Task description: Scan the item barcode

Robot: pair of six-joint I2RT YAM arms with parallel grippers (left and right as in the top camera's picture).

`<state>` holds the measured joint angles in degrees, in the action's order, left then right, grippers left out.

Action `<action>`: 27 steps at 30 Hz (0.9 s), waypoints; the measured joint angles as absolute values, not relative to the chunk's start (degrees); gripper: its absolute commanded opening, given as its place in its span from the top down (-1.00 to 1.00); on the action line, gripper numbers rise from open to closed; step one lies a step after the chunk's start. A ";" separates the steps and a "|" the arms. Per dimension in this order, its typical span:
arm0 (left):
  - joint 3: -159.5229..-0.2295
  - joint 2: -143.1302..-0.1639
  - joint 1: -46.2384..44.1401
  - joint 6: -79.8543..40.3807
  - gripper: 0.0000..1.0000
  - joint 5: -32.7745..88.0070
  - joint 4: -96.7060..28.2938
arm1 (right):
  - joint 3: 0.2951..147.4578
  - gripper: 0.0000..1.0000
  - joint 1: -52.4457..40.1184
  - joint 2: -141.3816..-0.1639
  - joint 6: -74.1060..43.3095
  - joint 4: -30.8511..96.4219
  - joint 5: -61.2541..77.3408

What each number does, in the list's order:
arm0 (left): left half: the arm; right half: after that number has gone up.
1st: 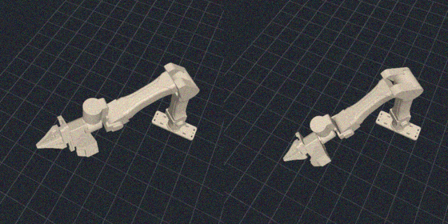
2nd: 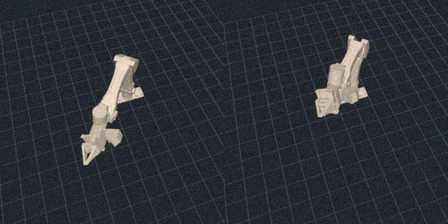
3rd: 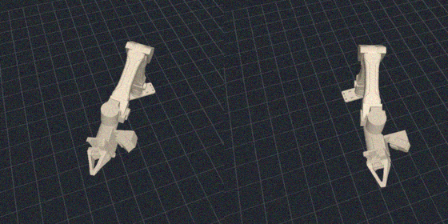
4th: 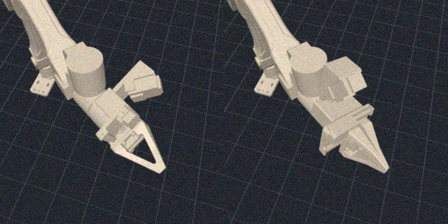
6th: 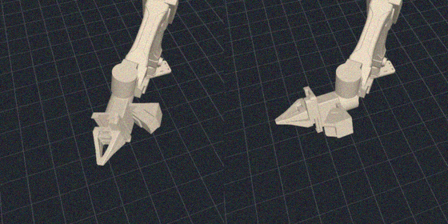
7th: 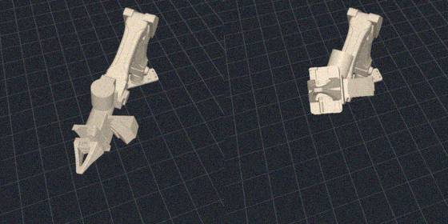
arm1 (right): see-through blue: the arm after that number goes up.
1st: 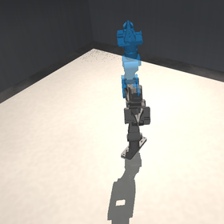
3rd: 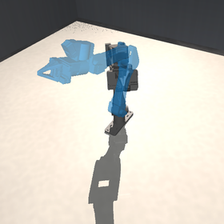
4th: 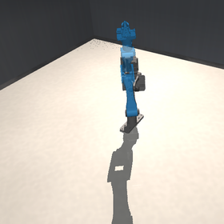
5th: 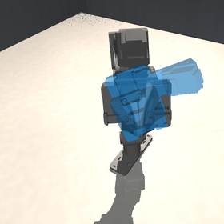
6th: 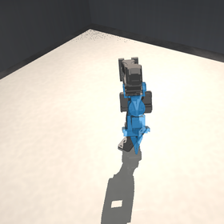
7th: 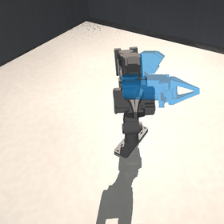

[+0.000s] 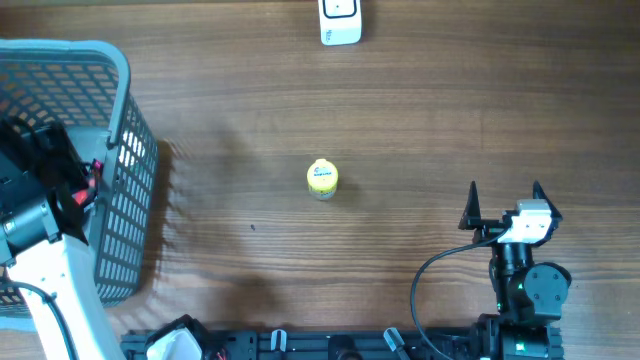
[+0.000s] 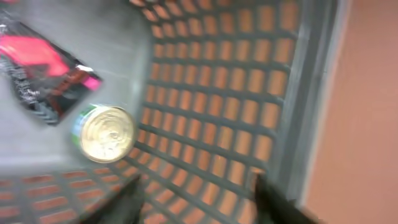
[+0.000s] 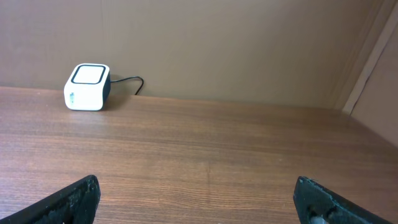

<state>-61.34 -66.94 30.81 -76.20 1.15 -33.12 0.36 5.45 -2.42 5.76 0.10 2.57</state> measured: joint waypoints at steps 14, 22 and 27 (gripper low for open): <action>-61.32 -88.58 30.81 -75.75 -1.00 -7.11 -25.78 | 0.36 -1.00 5.45 -2.42 5.76 0.10 2.57; -61.34 -95.92 30.81 -78.81 -0.86 -7.27 -27.73 | 0.34 -1.00 5.45 -2.42 5.76 0.10 2.57; -61.32 -96.07 30.76 -87.18 -0.96 -10.96 -31.81 | 0.36 -1.00 5.45 -2.42 5.76 0.10 2.57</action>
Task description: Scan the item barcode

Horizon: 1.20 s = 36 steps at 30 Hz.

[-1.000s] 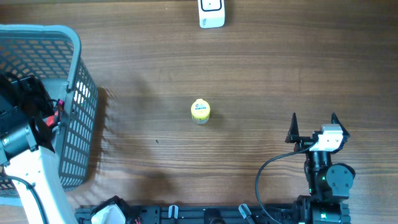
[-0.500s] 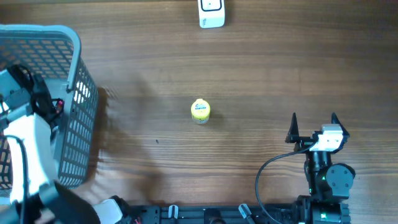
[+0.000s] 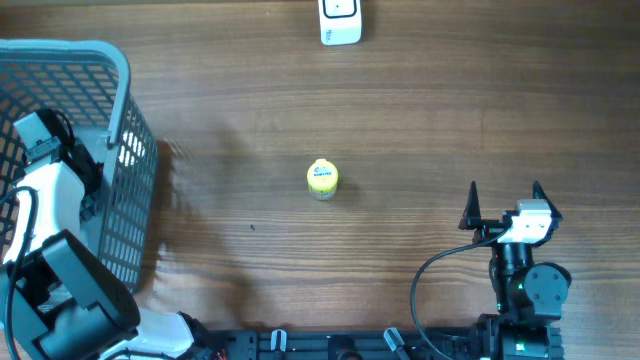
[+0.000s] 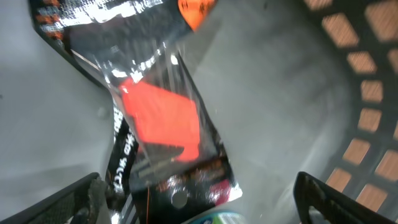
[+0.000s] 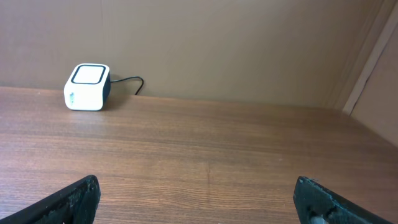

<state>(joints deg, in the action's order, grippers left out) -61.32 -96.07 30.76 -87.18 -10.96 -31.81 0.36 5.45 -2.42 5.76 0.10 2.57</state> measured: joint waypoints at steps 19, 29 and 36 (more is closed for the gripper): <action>-61.32 -96.55 30.79 -91.07 -0.99 -18.00 -38.20 | 0.34 -1.00 5.45 -2.42 5.76 0.10 2.57; -63.00 -102.26 32.53 -91.20 -0.53 -20.49 -38.35 | 0.34 -0.99 5.45 -2.42 5.76 0.10 2.57; -63.33 -103.59 33.17 -91.00 0.10 -22.35 -38.04 | 0.36 -1.00 5.45 -2.42 5.76 0.10 2.57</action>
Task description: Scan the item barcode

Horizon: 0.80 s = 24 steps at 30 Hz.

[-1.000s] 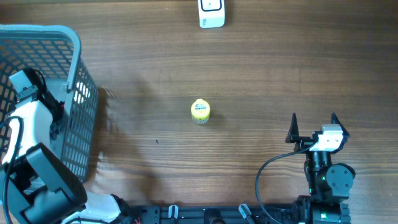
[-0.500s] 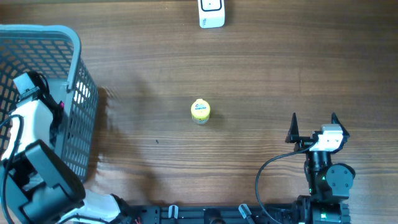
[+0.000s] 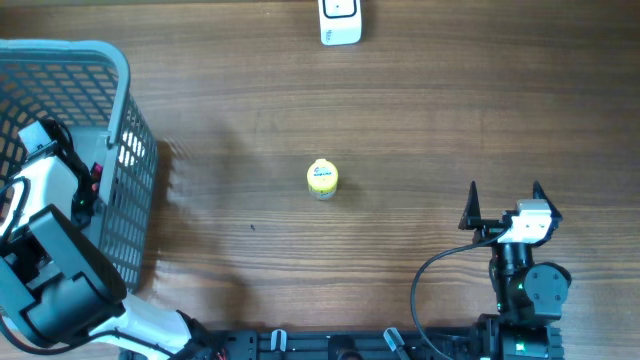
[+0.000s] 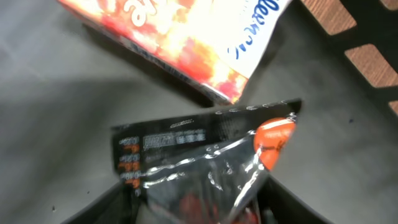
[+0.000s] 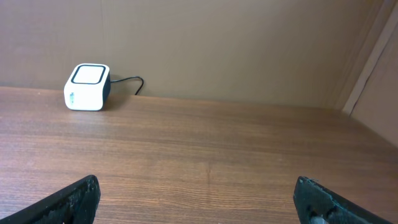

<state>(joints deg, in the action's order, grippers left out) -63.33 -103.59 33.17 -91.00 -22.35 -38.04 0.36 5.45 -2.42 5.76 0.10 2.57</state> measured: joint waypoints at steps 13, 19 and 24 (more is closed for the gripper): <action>-64.14 -103.79 33.43 -90.76 -0.46 -21.45 -36.69 | 0.36 -1.00 5.45 -2.42 5.76 0.10 2.57; -64.10 -103.79 33.50 -89.89 -0.44 -20.93 -37.58 | 0.34 -1.00 5.45 -2.42 5.76 0.10 2.57; -64.10 -103.79 33.50 -84.47 -0.47 -19.86 -37.28 | 0.36 -1.00 5.45 -2.42 5.76 0.10 2.57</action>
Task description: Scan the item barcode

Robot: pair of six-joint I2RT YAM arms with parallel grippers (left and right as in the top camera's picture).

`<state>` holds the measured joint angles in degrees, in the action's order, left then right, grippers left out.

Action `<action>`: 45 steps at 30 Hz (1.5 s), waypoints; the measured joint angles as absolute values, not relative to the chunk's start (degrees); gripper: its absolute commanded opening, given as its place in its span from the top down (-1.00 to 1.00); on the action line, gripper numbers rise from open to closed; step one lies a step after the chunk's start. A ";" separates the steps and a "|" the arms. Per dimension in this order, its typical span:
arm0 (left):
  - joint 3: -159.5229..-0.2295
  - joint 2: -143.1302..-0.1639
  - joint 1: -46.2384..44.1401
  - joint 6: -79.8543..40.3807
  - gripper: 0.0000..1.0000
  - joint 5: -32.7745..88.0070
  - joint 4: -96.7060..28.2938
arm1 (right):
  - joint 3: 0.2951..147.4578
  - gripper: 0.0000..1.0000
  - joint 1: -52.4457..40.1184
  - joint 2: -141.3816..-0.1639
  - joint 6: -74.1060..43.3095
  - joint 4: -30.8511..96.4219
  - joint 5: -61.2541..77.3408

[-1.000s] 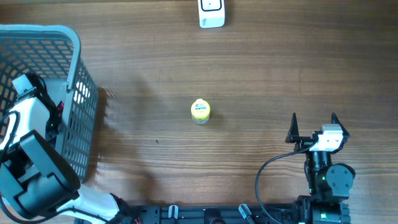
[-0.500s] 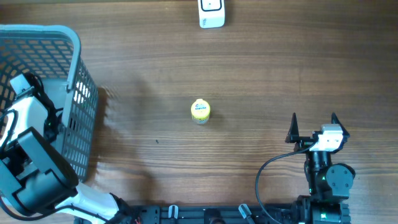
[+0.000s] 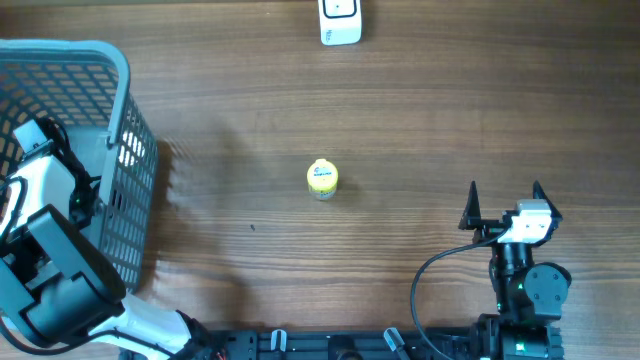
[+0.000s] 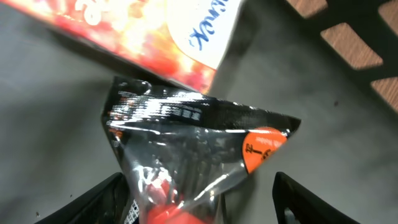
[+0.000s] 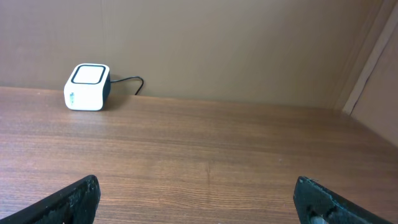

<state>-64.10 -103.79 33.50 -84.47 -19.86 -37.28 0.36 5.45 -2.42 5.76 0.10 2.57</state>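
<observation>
A shiny black packet [image 4: 186,149] with an orange round label and red contents lies on the grey basket floor in the left wrist view. My left gripper [image 4: 198,208] is open low over it, one finger on each side of the packet's lower end. An orange and white box [image 4: 143,31] lies just beyond the packet. The white barcode scanner [image 3: 340,20] stands at the table's far edge and also shows as the scanner [image 5: 87,87] in the right wrist view. My right gripper [image 3: 503,205] is open over bare table, holding nothing.
The grey mesh basket [image 3: 120,120] stands at the left of the table, with my left arm reaching down into it. A small yellow-lidded jar [image 3: 322,178] stands in the table's middle. The scanner's cable [image 5: 127,83] runs off behind it.
In the left wrist view the black packet now fills more of the frame and reaches down between the open fingers. The box has slid toward the top edge. The right arm has not moved.
My left gripper was first in the basket near its mesh wall, with a can and a black and pink packet in view. Then it was open over the black packet, then at the packet's top edge by the box. Now it straddles the packet. The right arm stayed still.
</observation>
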 measured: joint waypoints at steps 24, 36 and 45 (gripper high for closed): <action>-64.53 -103.66 33.50 -70.78 -0.18 -14.00 -46.09 | 0.34 -1.00 5.45 -2.42 5.76 0.10 2.57; -64.53 -103.68 33.43 -70.94 0.43 -15.66 -47.81 | 0.34 -1.00 5.45 -2.42 5.76 0.08 2.57; -64.58 -103.68 33.43 -70.96 0.51 -15.77 -48.36 | 0.36 -0.99 5.45 -2.42 5.76 0.10 2.57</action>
<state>-64.58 -103.68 33.43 -70.96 -15.77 -48.36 0.36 5.45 -2.42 5.76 0.10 2.57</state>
